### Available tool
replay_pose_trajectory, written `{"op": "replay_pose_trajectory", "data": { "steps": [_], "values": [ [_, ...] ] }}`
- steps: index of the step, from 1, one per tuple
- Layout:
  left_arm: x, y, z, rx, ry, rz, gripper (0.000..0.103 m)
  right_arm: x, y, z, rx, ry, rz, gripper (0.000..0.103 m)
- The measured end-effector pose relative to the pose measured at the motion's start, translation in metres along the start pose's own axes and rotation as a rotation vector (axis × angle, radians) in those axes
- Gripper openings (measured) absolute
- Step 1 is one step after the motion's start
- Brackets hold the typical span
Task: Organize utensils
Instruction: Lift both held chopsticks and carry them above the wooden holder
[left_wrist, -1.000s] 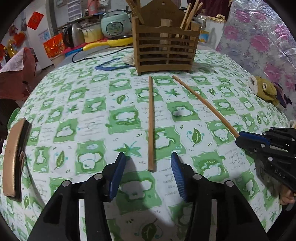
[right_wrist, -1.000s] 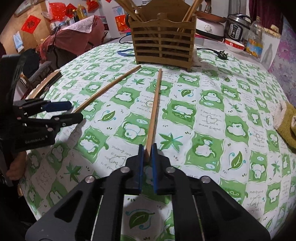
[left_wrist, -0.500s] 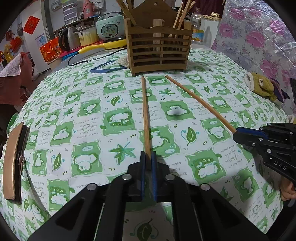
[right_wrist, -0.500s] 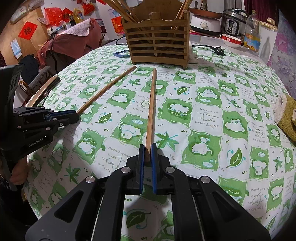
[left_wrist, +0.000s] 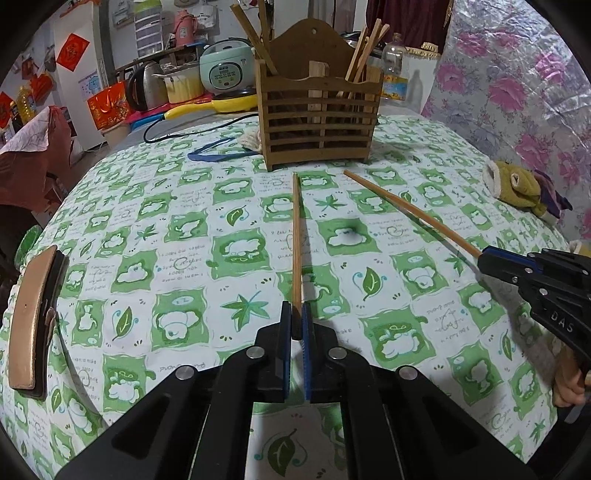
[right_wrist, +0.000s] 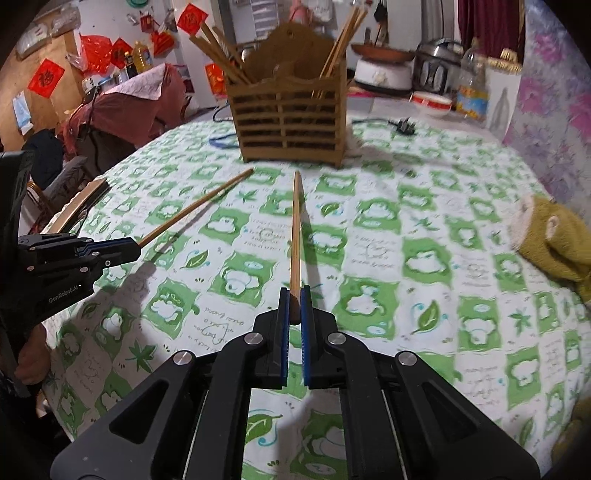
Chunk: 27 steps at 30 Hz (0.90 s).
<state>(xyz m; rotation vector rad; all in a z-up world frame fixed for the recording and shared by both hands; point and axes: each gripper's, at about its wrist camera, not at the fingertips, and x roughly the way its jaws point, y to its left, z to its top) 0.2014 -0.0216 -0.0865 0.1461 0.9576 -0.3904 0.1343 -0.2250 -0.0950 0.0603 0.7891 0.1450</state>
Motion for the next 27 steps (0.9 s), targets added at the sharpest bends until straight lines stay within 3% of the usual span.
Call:
{"op": "replay_pose_trajectory", "data": {
  "steps": [7, 27],
  "values": [
    [-0.027, -0.008, 0.006, 0.016, -0.061, 0.015, 0.006, -0.018, 0.007, 0.0, -0.044, -0.065, -0.062, 0.006],
    [-0.135, -0.032, 0.011, 0.022, -0.264, 0.017, 0.006, -0.127, 0.012, -0.004, -0.036, -0.306, -0.088, 0.006]
  ]
}}
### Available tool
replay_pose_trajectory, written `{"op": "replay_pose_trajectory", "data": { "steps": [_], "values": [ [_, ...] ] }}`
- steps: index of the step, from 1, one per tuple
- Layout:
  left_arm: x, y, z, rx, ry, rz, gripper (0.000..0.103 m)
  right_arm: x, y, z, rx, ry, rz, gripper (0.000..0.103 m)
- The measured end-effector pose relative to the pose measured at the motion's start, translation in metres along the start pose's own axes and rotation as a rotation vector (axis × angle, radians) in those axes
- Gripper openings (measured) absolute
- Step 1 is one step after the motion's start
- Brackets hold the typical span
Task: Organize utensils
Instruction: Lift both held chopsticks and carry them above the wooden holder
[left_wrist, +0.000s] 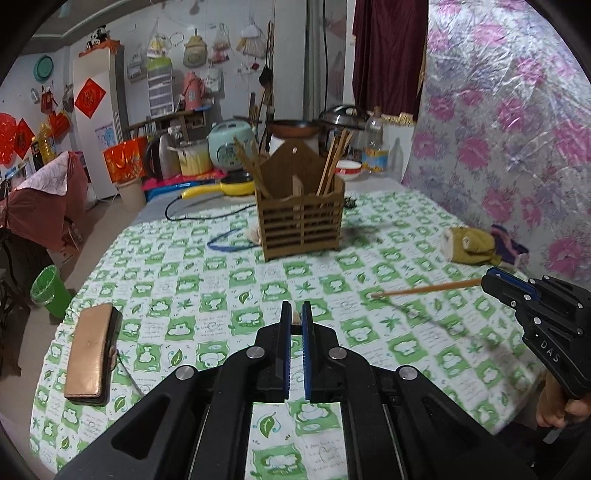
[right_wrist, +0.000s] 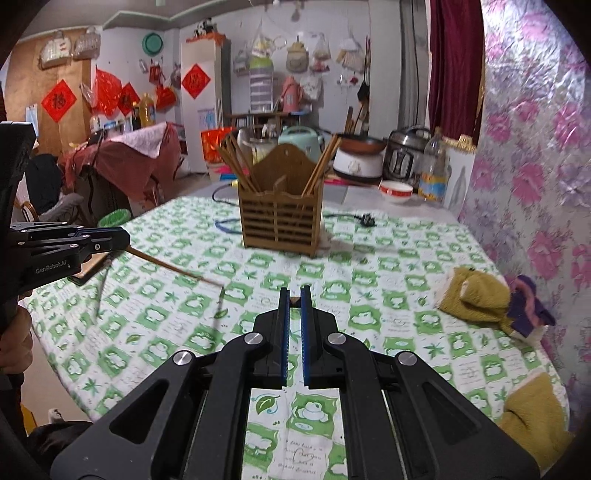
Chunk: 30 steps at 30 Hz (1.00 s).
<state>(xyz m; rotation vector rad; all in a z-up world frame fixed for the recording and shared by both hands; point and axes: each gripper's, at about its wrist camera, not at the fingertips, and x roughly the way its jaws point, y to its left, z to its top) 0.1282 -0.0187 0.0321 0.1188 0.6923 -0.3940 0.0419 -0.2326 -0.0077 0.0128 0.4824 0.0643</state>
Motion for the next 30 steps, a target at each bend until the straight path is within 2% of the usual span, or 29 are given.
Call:
{"op": "replay_pose_trajectory", "data": {
  "steps": [7, 14, 21, 30],
  "values": [
    [-0.031, -0.008, 0.0, 0.0, -0.044, -0.023, 0.006, -0.039, -0.002, 0.005, 0.026, -0.07, 0.019, 0.006],
    [-0.04, -0.008, -0.005, -0.01, -0.046, -0.026, 0.006, -0.064, -0.011, 0.008, 0.058, -0.114, 0.051, 0.006],
    [-0.035, -0.011, 0.002, 0.011, -0.054, -0.009, 0.006, -0.056, -0.015, 0.025, 0.059, -0.126, 0.058, 0.006],
    [-0.005, -0.01, 0.048, 0.039, -0.061, 0.019, 0.006, -0.027, -0.017, 0.068, 0.05, -0.14, 0.077, 0.006]
  ]
}}
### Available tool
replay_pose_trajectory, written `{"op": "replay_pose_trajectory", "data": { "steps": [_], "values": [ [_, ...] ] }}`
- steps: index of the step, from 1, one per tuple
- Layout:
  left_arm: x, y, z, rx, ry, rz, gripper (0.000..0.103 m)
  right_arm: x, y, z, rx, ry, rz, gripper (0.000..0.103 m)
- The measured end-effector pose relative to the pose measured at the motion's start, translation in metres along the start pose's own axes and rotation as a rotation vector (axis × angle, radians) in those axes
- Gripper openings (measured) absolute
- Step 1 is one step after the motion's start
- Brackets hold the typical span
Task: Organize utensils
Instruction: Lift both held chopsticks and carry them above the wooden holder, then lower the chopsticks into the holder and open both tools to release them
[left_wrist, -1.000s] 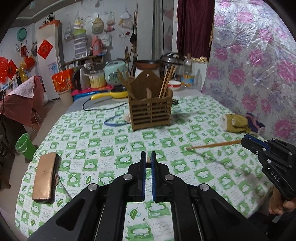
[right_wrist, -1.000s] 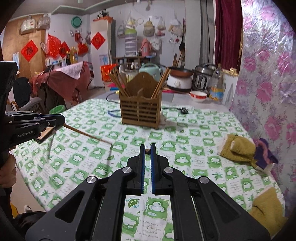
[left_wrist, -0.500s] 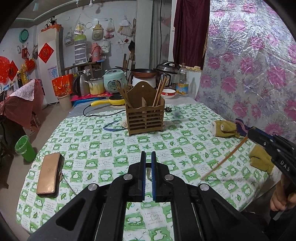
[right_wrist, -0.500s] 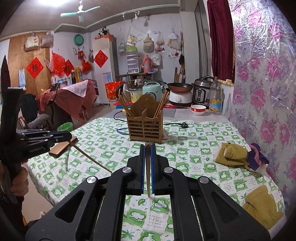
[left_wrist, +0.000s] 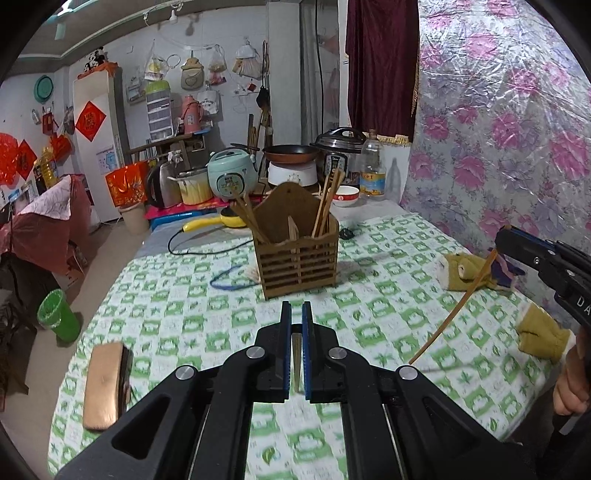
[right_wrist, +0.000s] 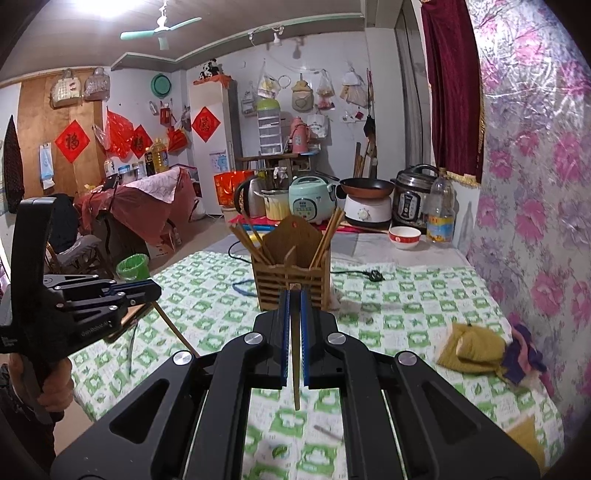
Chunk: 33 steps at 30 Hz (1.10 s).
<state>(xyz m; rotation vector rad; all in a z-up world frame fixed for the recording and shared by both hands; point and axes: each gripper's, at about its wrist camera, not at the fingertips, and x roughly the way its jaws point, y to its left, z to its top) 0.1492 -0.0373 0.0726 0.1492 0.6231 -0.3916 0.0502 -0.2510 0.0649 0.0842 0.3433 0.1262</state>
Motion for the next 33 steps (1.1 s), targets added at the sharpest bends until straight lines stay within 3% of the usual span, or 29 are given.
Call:
{"op": "replay_pose_trajectory", "data": {
  "steps": [12, 24, 33],
  "values": [
    [0.033, -0.001, 0.065, 0.048, -0.051, 0.022, 0.006, 0.056, -0.013, 0.055, 0.024, 0.001, 0.015, 0.006],
    [0.039, 0.014, 0.123, 0.061, -0.118, 0.033, 0.006, 0.08, -0.007, 0.126, 0.024, -0.08, 0.045, 0.006],
    [0.069, 0.043, 0.182, -0.034, -0.137, -0.01, 0.006, 0.119, -0.005, 0.169, 0.047, -0.106, 0.047, 0.006]
  ]
}}
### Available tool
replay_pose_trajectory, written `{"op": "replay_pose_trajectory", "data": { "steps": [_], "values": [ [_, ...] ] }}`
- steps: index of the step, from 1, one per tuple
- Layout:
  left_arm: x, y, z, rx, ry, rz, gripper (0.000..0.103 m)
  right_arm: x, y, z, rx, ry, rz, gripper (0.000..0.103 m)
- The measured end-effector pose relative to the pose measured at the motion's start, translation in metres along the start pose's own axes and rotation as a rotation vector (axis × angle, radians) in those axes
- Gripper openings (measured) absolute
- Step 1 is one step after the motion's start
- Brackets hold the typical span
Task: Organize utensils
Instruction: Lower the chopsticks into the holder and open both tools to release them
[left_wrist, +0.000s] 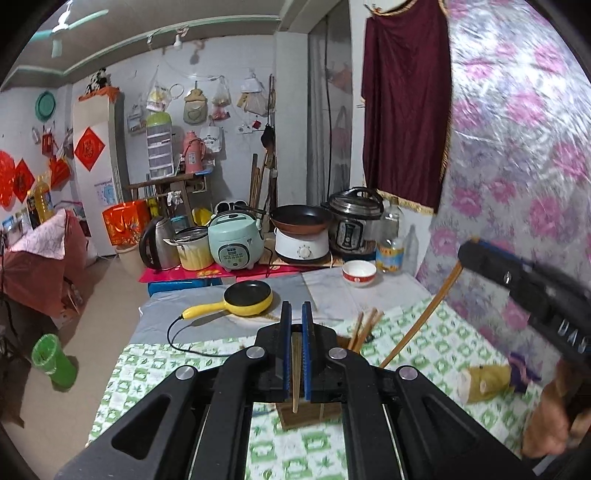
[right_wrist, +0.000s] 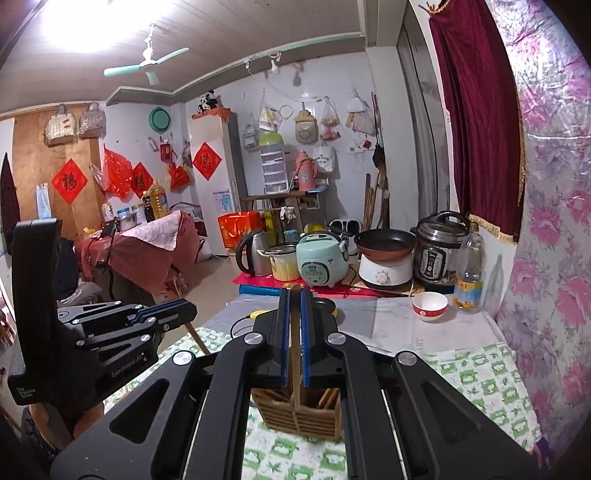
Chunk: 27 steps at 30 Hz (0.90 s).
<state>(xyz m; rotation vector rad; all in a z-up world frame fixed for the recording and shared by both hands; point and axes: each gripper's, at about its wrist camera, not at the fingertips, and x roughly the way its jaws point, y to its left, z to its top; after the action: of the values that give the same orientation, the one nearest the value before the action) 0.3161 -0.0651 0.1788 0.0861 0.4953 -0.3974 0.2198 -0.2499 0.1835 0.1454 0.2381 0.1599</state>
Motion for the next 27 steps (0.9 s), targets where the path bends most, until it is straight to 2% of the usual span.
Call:
{"op": "replay_pose_trajectory", "data": {
  "steps": [6, 11, 18, 19, 20, 22, 24, 27],
  "values": [
    [0.029, 0.018, 0.009, -0.057, 0.018, -0.015, 0.006, 0.039, 0.007, 0.0, -0.015, 0.029, -0.009, 0.006],
    [0.054, 0.024, 0.002, -0.072, 0.044, -0.028, 0.006, 0.066, 0.008, -0.011, -0.039, 0.056, -0.037, 0.006],
    [0.083, 0.027, -0.012, -0.084, 0.068, -0.07, 0.006, 0.099, -0.009, -0.03, -0.006, 0.115, -0.05, 0.008],
    [0.088, 0.028, -0.017, -0.092, 0.071, -0.075, 0.009, 0.106, -0.01, -0.038, -0.012, 0.136, -0.044, 0.012],
    [0.092, 0.029, -0.022, -0.099, 0.079, -0.069, 0.032, 0.113, -0.011, -0.045, -0.02, 0.16, -0.042, 0.012],
    [0.1, 0.034, -0.031, -0.117, 0.103, -0.032, 0.065, 0.125, -0.014, -0.059, -0.023, 0.212, -0.057, 0.015],
    [0.098, 0.041, -0.036, -0.122, 0.109, -0.011, 0.065, 0.127, -0.016, -0.063, -0.017, 0.227, -0.057, 0.016],
    [0.087, 0.051, -0.036, -0.149, 0.111, 0.008, 0.067, 0.11, -0.014, -0.056, -0.013, 0.195, -0.056, 0.018]
  ]
}}
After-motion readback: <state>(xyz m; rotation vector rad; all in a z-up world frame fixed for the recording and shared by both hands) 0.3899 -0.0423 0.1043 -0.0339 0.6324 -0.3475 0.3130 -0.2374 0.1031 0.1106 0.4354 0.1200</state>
